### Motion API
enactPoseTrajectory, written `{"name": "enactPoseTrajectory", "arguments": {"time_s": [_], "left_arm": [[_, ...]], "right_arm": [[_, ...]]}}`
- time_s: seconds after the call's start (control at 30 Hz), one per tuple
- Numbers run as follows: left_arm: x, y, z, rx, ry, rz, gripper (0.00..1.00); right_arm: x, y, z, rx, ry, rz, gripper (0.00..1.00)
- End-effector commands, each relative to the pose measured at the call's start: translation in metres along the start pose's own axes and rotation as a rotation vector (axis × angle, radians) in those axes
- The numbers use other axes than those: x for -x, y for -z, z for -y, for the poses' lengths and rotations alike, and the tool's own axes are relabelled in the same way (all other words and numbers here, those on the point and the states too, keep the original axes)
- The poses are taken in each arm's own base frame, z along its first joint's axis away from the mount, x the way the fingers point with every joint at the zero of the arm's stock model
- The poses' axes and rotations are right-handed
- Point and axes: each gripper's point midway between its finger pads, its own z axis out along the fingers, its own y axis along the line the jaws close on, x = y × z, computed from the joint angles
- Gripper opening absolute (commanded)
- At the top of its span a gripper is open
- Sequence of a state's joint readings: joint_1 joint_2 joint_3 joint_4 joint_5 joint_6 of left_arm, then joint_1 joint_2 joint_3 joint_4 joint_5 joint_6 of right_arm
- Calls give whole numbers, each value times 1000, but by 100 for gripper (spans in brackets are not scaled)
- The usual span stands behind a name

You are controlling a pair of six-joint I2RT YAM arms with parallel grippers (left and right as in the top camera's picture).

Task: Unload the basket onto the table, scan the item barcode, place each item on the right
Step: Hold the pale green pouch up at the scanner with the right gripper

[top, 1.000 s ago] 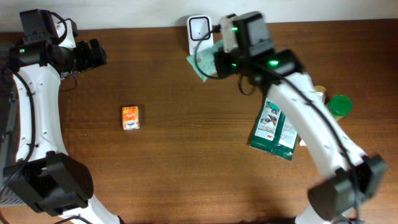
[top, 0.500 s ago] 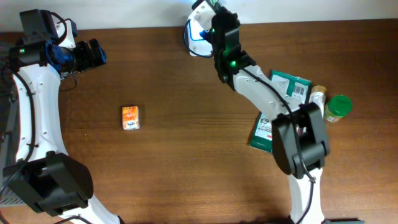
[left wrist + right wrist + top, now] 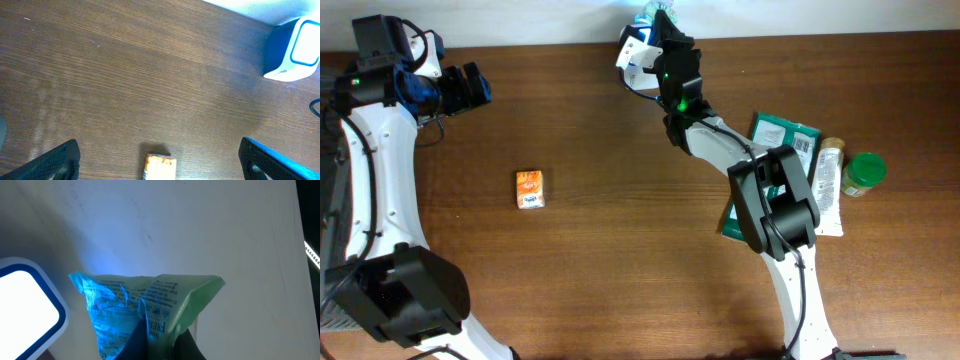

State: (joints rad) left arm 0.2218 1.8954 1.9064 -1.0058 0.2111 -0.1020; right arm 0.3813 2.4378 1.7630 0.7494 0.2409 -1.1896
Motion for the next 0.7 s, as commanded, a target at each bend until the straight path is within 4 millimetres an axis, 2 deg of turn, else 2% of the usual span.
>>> {"name": "enactPoseTrajectory", "arguments": {"time_s": [0.0, 0.33, 0.67], "left_arm": [[-3, -5, -2, 1, 10, -15, 99], [-3, -5, -2, 1, 9, -14, 99], [-3, -5, -2, 1, 10, -15, 99]], "right_arm": [[2, -2, -5, 1, 10, 27, 4], [1, -2, -10, 13, 11, 23, 4], [12, 1, -8, 5, 8, 28, 4]]}}
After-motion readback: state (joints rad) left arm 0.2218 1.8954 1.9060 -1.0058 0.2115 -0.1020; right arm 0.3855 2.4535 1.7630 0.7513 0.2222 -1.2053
